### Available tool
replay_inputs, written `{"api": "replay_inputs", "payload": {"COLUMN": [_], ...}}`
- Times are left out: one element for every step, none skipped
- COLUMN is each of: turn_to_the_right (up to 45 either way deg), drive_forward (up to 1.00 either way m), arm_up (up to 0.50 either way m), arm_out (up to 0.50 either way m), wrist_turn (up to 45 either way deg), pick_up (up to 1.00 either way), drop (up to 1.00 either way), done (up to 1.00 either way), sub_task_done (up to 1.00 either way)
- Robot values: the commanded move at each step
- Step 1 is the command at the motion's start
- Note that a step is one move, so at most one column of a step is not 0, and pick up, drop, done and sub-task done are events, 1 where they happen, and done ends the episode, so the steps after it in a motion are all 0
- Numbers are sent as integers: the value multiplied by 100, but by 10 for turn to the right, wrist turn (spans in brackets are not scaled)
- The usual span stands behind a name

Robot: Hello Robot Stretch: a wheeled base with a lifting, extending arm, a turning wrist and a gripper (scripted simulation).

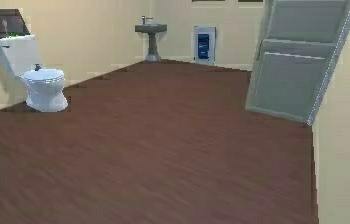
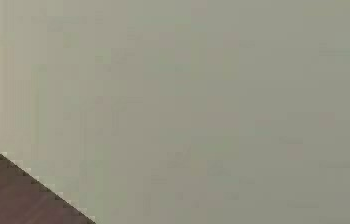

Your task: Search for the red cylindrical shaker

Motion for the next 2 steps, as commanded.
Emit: {"api": "replay_inputs", "payload": {"turn_to_the_right": [-330, 0], "drive_forward": [0, 5], "arm_up": [0, 0], "arm_out": [0, 0], "wrist_turn": [0, 0], "pick_up": [0, 0], "drop": [0, 0], "done": [0, 0], "sub_task_done": [0, 0]}}
